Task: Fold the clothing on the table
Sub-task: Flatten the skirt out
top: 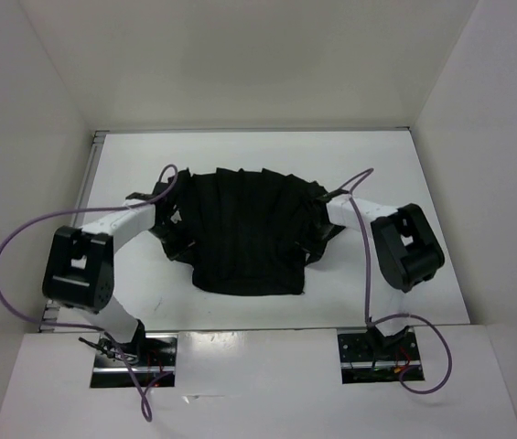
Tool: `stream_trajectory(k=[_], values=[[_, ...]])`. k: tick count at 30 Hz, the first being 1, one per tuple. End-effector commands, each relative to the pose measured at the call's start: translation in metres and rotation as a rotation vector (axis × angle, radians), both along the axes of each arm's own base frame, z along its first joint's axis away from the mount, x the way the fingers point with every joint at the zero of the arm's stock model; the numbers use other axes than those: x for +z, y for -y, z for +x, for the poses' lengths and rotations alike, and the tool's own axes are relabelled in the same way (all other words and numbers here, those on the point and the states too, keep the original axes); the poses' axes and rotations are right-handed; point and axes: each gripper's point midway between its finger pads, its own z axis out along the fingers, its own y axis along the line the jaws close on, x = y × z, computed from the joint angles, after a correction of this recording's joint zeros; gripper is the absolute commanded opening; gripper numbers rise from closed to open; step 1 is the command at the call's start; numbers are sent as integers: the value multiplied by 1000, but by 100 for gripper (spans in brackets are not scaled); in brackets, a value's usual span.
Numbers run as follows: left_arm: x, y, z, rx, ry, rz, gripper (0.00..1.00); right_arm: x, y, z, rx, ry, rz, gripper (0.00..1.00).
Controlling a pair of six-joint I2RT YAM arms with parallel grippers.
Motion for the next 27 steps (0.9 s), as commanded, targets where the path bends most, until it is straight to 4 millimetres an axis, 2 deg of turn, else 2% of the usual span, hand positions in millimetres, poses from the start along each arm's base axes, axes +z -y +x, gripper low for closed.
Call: stream_trajectory(k=[1, 2, 3, 4, 5, 6, 7, 8, 9, 10, 13, 14, 15, 16, 17, 18, 19, 20, 21, 23, 27], values=[[4, 15, 49, -24, 88, -66, 0, -4, -4, 74, -14, 152, 12, 49], [5, 19, 69, -15, 105, -71, 0, -4, -1, 86, -12, 167, 4, 47], [5, 17, 81, -4, 124, -63, 0, -3, 2, 95, -17, 175, -6, 46], [7, 19, 91, 7, 140, -68, 0, 8, 3, 119, -26, 230, -9, 46], [2, 18, 104, 27, 142, -70, 0, 4, 14, 129, -40, 225, -30, 43], [13, 21, 124, 26, 195, -79, 0, 16, 15, 151, -59, 273, -28, 43], [14, 22, 136, 37, 211, -75, 0, 18, 23, 161, -67, 291, -55, 40], [8, 21, 150, 47, 218, -88, 0, 14, 35, 172, -95, 296, -77, 39], [20, 25, 171, 43, 270, -106, 0, 24, 35, 187, -91, 333, -89, 36], [10, 23, 180, 53, 255, -103, 0, 28, 45, 200, -116, 361, -120, 35], [17, 32, 199, 39, 285, -151, 0, 45, 47, 216, -120, 419, -138, 31], [22, 32, 202, 46, 301, -156, 0, 50, 48, 216, -111, 431, -137, 31], [24, 32, 200, 45, 310, -157, 0, 67, 42, 216, -104, 468, -123, 31], [36, 30, 200, 47, 354, -153, 0, 71, 39, 211, -85, 473, -123, 31], [37, 28, 197, 61, 358, -145, 0, 75, 36, 204, -75, 472, -121, 33], [28, 19, 187, 81, 335, -113, 0, 79, 39, 195, -76, 475, -120, 34], [35, 17, 184, 91, 357, -111, 0, 79, 35, 188, -61, 470, -118, 36], [34, 17, 178, 92, 349, -109, 0, 77, 33, 180, -53, 454, -101, 36], [25, 15, 167, 93, 319, -104, 0, 68, 31, 165, -41, 417, -80, 36], [21, 14, 158, 101, 305, -104, 0, 52, 34, 151, -35, 379, -82, 36], [17, 14, 152, 102, 291, -102, 0, 34, 38, 146, -36, 357, -103, 40]])
